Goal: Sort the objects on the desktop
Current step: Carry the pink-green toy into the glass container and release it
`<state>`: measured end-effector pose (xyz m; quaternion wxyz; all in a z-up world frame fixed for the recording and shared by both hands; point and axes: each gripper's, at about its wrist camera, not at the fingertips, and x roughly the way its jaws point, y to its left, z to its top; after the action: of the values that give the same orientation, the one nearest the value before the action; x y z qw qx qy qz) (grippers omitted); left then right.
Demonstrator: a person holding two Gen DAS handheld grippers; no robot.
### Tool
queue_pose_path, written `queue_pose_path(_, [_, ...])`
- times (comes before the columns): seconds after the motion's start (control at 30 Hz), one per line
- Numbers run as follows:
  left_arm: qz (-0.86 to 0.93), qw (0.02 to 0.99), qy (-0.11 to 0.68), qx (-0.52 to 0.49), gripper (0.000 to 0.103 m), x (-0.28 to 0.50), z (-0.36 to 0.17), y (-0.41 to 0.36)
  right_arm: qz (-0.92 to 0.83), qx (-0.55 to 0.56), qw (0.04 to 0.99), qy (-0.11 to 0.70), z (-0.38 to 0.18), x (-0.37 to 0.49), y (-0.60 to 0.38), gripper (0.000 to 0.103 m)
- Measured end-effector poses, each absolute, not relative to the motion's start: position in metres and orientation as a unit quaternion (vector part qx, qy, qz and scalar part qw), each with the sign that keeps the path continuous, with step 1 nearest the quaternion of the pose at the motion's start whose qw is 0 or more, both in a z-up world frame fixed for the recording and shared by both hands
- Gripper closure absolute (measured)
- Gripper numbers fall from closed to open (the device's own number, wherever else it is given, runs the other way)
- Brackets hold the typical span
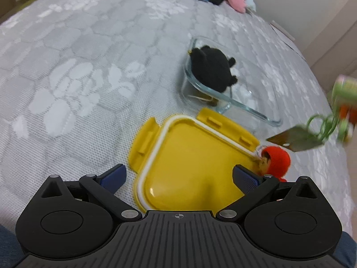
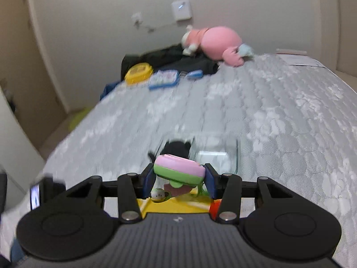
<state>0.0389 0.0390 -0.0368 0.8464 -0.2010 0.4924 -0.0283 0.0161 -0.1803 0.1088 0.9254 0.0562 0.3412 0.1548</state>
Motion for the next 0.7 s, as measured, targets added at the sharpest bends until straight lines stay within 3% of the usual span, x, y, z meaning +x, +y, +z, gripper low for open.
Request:
queue_pose_path(0.33, [-0.085, 0.843, 0.505, -0.164, 0.0, 0.05, -0.044, 0.013, 0.139, 0.1, 0.931, 0.322, 0.122, 0.062, -0.204, 0.054])
queue_pose_path(0.57, [-0.078, 0.876, 0.475, -0.038, 0.0, 0.043, -0.038, -0.019, 0.114, 0.127, 0.92, 0.353, 0.094, 0.106, -0.202, 0.054])
queue_pose_path(0.7, [-0.085, 0.878, 0.47, -0.015, 0.0, 0.043, -0.04, -0.026, 0.109, 0.132, 0.912, 0.372, 0.072, 0.117, -0.196, 0.054])
